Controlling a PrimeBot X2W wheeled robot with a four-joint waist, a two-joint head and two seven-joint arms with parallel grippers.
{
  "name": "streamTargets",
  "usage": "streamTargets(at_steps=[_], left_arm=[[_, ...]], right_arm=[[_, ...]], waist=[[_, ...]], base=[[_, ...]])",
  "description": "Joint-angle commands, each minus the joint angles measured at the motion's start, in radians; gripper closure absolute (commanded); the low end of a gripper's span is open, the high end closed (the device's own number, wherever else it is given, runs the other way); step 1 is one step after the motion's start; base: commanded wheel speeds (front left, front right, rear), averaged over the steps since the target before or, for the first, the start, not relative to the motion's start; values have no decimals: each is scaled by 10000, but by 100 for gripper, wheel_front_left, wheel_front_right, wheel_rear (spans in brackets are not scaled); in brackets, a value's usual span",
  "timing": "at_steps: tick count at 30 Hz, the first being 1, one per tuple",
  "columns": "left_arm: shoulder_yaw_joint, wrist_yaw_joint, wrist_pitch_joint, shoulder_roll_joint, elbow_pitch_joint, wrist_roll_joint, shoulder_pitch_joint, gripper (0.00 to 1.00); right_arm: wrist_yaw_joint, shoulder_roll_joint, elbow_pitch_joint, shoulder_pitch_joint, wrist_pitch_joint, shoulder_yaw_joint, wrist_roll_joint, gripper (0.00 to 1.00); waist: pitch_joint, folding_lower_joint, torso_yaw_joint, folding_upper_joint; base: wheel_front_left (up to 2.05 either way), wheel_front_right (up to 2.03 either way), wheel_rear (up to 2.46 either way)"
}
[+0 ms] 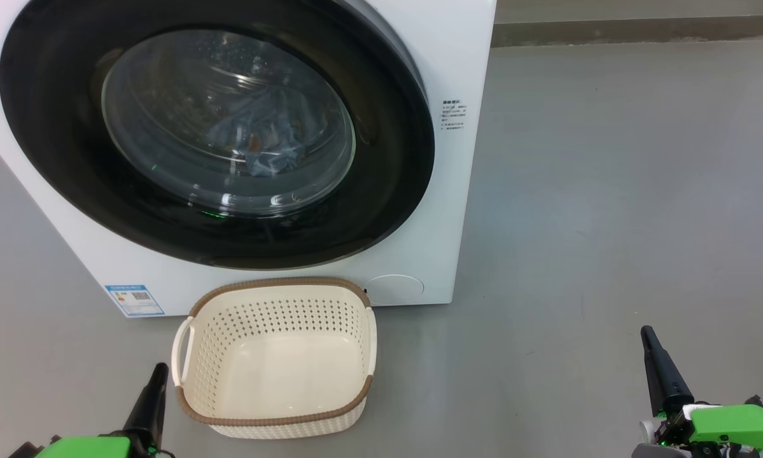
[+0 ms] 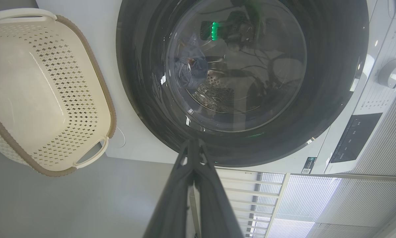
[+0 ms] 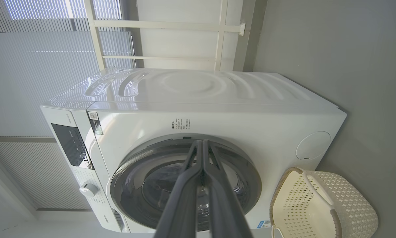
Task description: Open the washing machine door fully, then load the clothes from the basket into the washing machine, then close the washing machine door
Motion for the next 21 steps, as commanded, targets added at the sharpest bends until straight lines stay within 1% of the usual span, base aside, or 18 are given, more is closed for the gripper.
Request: streamTargets(at_steps=[1, 21], left_arm=[[351, -29, 59, 169, -263, -82, -408, 100], [350, -29, 59, 169, -264, -82, -408, 100]], right_arm=[[-11, -42, -289, -395, 83, 231, 99, 100], [-11, -41, -289, -395, 83, 231, 99, 100]], waist=[[0, 0, 0, 0], [0, 0, 0, 0]], base=[[0, 0, 0], [0, 0, 0]])
